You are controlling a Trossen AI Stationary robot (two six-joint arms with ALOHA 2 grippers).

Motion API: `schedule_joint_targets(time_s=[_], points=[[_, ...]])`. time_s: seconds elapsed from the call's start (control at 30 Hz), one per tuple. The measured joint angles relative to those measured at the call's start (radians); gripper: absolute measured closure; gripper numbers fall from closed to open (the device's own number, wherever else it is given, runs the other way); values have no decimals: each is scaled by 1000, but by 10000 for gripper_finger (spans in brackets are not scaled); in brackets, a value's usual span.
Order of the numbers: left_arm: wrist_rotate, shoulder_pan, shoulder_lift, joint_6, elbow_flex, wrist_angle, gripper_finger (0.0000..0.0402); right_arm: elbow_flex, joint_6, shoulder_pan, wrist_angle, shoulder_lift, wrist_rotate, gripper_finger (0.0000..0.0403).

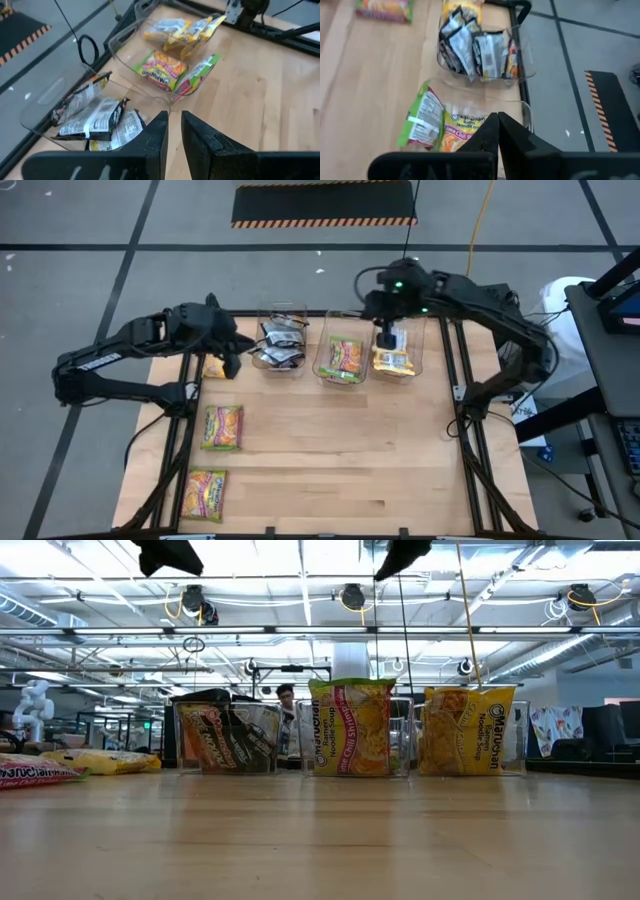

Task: Sort Maruchan noodles
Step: Put the green noodle pack into the middle transparent bin

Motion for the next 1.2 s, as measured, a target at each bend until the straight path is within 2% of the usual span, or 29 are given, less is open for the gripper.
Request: schedule_joint_targets(time_s=[0.2,0.3,0.43,0.57,0.7,0.8,0.97,1.2], points=[[35,-1,-77,-15,-19,-2,344,-52,57,21,-7,-88,2,403],[73,-4,-105,-16,-62,-9,344,-130,78,32,-6,-148,1,403],[71,-8,-134,-24,-143,-6,344,-265,125,41,76,-249,3,403],[16,-7,-147,-75,-222,5,344,-432,174,41,193,-354,13,403],[-72,-6,-146,-151,-285,8,344,-586,209,41,287,-446,104,403],[-88,-6,-146,-179,-327,65,344,-682,242,40,344,-503,138,403],[-99,15,-145,-206,-376,142,344,-797,293,41,365,-580,146,403],[-127,93,-145,-264,-448,172,344,-887,358,40,366,-658,270,403]])
